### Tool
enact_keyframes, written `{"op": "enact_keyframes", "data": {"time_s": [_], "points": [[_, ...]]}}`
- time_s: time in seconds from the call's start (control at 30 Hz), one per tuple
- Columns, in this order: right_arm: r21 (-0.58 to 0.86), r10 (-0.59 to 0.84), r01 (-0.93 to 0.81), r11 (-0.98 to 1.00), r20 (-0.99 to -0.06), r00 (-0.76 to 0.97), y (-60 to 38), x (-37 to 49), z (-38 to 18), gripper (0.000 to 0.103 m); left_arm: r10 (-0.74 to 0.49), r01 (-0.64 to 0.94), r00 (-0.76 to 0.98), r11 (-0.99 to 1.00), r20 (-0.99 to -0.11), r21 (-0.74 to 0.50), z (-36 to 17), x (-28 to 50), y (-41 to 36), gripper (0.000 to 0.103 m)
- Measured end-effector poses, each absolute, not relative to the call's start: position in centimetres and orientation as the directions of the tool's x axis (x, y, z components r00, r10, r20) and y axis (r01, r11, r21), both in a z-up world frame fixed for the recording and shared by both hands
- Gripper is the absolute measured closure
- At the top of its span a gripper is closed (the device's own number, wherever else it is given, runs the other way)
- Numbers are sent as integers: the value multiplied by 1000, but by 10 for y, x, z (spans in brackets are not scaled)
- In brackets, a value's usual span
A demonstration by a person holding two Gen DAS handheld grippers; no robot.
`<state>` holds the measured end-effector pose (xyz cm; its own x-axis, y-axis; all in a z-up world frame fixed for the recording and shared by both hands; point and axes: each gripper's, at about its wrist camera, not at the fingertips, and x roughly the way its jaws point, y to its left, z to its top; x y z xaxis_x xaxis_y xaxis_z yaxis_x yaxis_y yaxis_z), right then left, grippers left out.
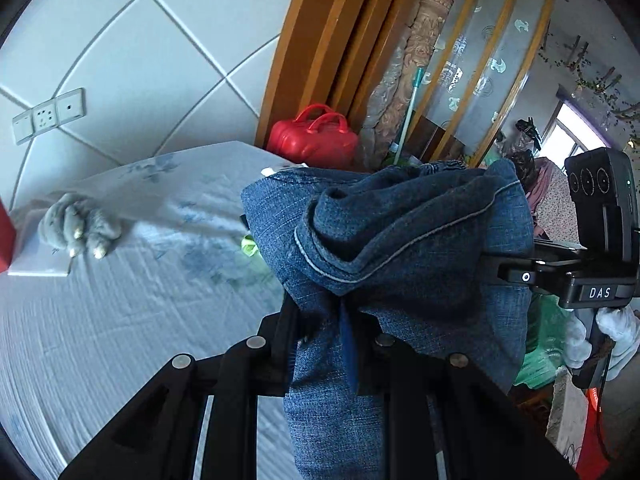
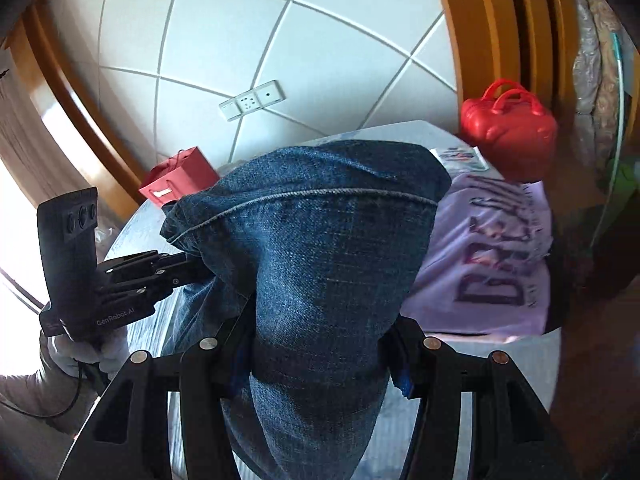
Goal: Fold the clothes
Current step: 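Lift the folded jeans with both grippers and carry them to the clothes stack, then lower the jeans onto the purple shirt stack and open both grippers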
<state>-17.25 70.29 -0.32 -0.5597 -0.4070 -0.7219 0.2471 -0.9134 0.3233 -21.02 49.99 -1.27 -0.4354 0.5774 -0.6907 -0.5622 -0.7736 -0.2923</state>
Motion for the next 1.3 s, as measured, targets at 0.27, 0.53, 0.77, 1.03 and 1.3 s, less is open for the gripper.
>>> {"op": "enact_keyframes", "data": {"time_s": [0.27,0.53,0.77,1.03,1.3], "points": [[350,-437,262,-899,-741,-510,800,-269,-6,49,504,-492,-439,-827,-744,-271,-31,-286,600,84],[416,-492,272,-868,-798,-350,839,-385,-107,42,251,-331,-439,-938,-863,-105,-118,-334,649,74],[398,-462,238,-886,-802,-378,849,-405,-128,11,137,-270,-514,-963,-847,8,-113,-325,645,49],[275,-360,234,-933,-753,-550,864,-321,-64,9,174,-245,-588,-969,-790,-31,-61,-278,638,27],[235,-286,163,-958,-760,-583,843,-244,-70,7,206,-320,-590,-947,-781,-8,-53,-217,663,27]]}}
